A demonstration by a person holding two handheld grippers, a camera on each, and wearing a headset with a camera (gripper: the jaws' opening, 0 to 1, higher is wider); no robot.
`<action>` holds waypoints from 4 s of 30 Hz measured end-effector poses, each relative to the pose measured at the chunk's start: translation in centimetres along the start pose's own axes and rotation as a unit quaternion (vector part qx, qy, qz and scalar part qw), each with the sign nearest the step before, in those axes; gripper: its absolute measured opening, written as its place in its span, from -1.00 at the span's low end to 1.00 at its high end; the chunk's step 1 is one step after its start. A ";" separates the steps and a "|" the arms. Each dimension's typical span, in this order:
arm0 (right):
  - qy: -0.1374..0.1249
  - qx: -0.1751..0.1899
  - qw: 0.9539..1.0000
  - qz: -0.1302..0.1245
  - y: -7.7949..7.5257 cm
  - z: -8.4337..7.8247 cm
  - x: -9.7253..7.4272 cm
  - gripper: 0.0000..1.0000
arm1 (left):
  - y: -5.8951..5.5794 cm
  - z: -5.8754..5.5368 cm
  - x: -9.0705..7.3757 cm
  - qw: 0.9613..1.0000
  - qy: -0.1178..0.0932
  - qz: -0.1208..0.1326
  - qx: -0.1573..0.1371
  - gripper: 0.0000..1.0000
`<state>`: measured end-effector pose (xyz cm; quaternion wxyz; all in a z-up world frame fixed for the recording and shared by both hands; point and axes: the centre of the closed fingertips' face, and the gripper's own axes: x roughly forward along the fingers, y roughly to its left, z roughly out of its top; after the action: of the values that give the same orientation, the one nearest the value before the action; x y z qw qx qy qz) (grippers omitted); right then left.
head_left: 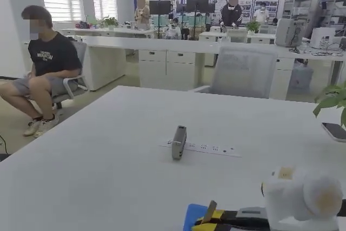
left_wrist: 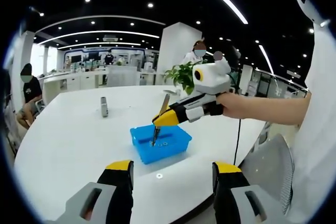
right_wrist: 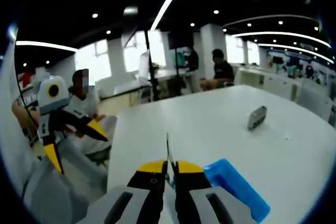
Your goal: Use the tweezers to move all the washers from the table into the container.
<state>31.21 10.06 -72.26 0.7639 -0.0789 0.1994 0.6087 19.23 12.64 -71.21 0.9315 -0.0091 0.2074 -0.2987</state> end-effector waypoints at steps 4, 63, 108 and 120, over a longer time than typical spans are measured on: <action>-0.010 0.028 1.000 -0.010 -1.3 0.2 -0.1 -0.95 | 0.1 0.0 -0.1 1.000 0.000 0.002 0.000 0.20; -0.009 0.127 0.991 -0.049 -5.0 -3.3 0.4 -0.93 | 0.1 0.2 0.1 1.000 0.005 0.002 0.005 0.20; 0.061 0.130 0.989 0.038 2.6 -8.1 3.3 -0.93 | -0.2 -0.2 0.0 1.000 0.011 -0.004 0.008 0.19; 0.099 -0.043 0.991 0.075 5.8 -8.3 3.8 -0.92 | -0.4 -0.3 0.2 1.000 0.012 -0.007 0.008 0.19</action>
<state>24.60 11.91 -80.62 0.6886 -0.1567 0.2525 0.6614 19.03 12.20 -71.49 0.9269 0.0005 0.2160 -0.3070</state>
